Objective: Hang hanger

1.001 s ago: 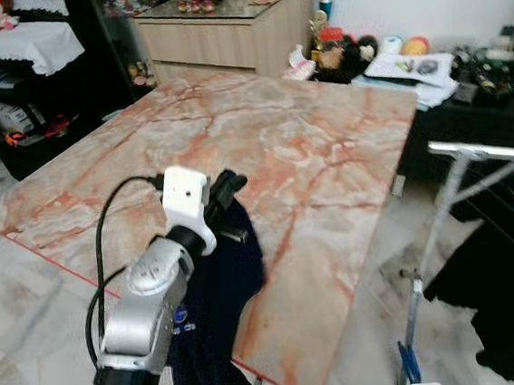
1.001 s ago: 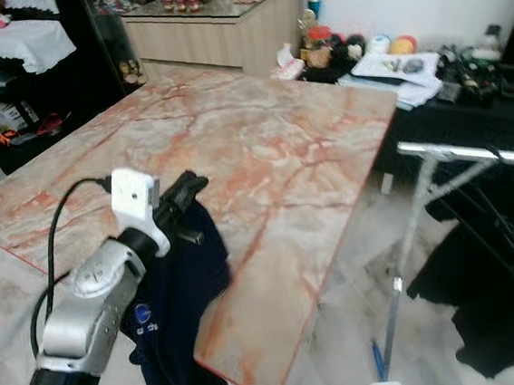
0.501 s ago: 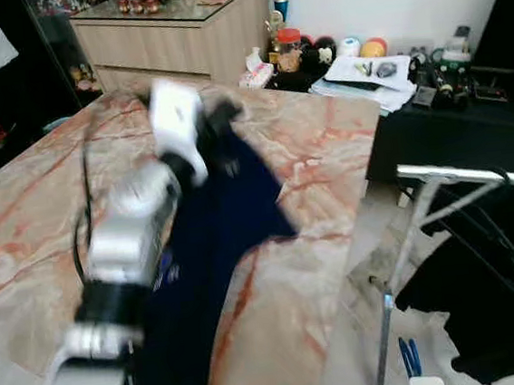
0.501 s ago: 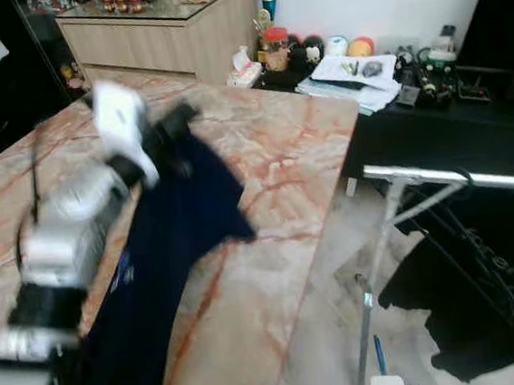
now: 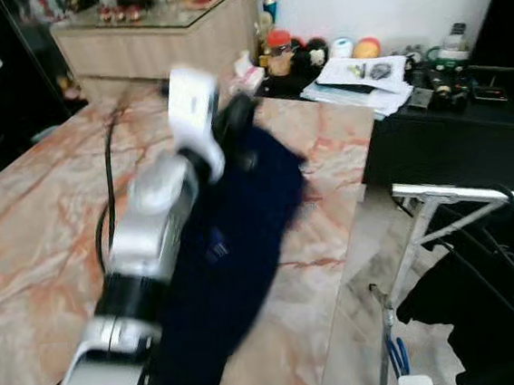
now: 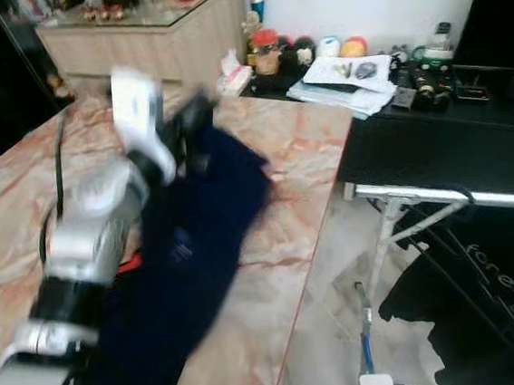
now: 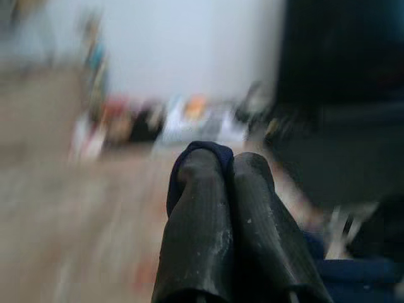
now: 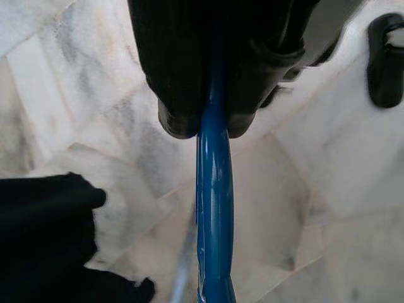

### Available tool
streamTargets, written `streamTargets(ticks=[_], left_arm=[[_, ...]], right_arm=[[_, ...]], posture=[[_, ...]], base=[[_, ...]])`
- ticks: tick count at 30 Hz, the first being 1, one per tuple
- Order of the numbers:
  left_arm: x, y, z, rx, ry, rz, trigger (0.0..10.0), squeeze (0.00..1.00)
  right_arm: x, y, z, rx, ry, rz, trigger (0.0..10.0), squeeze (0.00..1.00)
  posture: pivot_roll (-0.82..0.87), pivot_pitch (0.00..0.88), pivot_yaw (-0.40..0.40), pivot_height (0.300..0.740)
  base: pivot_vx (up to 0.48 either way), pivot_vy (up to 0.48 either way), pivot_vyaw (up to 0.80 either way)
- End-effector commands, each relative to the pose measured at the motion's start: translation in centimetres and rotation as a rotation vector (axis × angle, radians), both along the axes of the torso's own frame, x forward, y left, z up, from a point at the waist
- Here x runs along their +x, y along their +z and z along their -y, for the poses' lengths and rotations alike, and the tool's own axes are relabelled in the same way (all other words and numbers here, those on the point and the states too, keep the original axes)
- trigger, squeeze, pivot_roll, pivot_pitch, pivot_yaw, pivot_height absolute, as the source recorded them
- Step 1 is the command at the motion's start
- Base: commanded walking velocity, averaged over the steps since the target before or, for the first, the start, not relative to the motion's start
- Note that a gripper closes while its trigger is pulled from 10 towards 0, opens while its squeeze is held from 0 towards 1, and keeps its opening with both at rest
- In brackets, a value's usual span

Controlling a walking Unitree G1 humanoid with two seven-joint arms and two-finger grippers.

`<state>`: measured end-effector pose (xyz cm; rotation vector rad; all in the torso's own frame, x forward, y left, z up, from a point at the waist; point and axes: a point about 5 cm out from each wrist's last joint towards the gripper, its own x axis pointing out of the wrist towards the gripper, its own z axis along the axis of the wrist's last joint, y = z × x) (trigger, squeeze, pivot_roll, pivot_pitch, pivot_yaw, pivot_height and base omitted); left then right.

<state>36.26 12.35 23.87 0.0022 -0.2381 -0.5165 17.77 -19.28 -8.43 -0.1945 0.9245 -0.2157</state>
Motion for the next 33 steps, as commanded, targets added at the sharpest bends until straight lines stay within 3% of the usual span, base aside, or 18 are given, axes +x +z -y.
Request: streamTargets(ticks=[1,2,4,6,9,10,12,19,21,29,31,33], left_arm=[[-1.2,-0.5,-1.2,0.007,0.063,-0.023,10.0,0.0],[-1.4,-0.8,-1.4,0.013,0.072,-0.032,10.0,0.0],[-3.0,-2.9,-2.2,0.073,0.081,-0.077,10.0,0.0],[-3.3,-3.3,-2.4,0.083,0.085,-0.087,10.0,0.0],[-5.4,-5.1,-2.6,0.164,0.052,-0.112,10.0,0.0],[-6.0,-5.4,-2.6,0.163,0.041,-0.123,10.0,0.99],[-6.6,-5.6,-2.4,0.15,0.005,-0.129,10.0,1.0],[-9.4,-6.8,-2.8,0.349,-0.157,-0.173,10.0,1.0],[-9.7,-6.7,-2.9,0.348,-0.175,-0.177,10.0,1.0],[-10.8,-6.3,-2.3,0.291,-0.234,-0.177,10.0,1.0],[-11.0,-5.9,-2.7,0.243,-0.219,-0.179,10.0,1.0],[-11.1,-5.0,-3.5,0.113,-0.195,-0.178,10.0,1.0]], right_arm=[[-0.5,-0.3,-0.3,0.008,0.013,-0.022,10.0,0.0],[-0.5,-0.3,-0.3,0.008,0.014,-0.022,10.0,0.0],[-0.6,-0.3,-0.4,0.006,0.025,-0.024,10.0,0.0],[-0.6,-0.3,-0.4,0.006,0.026,-0.024,10.0,0.0],[-0.6,-0.3,-0.4,0.005,0.027,-0.024,10.0,0.0],[-0.6,-0.3,-0.4,0.005,0.028,-0.024,10.0,0.0],[-0.6,-0.4,-0.4,0.005,0.028,-0.024,10.0,0.0],[-0.6,-0.3,-0.4,0.001,0.036,-0.025,10.0,0.0],[-0.6,-0.4,-0.4,0.001,0.037,-0.026,10.0,0.0],[-0.7,-0.4,-0.4,0.001,0.044,-0.026,10.0,0.0],[-0.7,-0.4,-0.4,-0.001,0.045,-0.026,10.0,0.0],[-0.7,-0.4,-0.3,-0.003,0.044,-0.025,10.0,0.0]], posture=[[0.14,0.091,0.046,0.74],[0.14,0.091,0.046,0.74],[0.14,0.094,0.051,0.74],[0.14,0.094,0.051,0.74],[0.14,0.093,0.054,0.74],[0.14,0.091,0.056,0.74],[0.13,0.09,0.056,0.74],[0.13,0.083,0.06,0.74],[0.13,0.082,0.06,0.74],[0.12,0.074,0.063,0.74],[0.12,0.074,0.061,0.74],[0.12,0.075,0.061,0.74]], base=[[0.0,0.0,0.0],[0.0,0.0,0.0],[0.0,0.0,0.0],[0.0,0.0,0.0],[0.0,0.0,0.0],[0.0,0.0,0.0],[0.0,0.0,0.0],[0.0,0.0,0.0],[0.0,0.0,0.0],[0.0,0.0,0.0],[0.0,0.0,0.0],[0.0,0.0,0.0]])
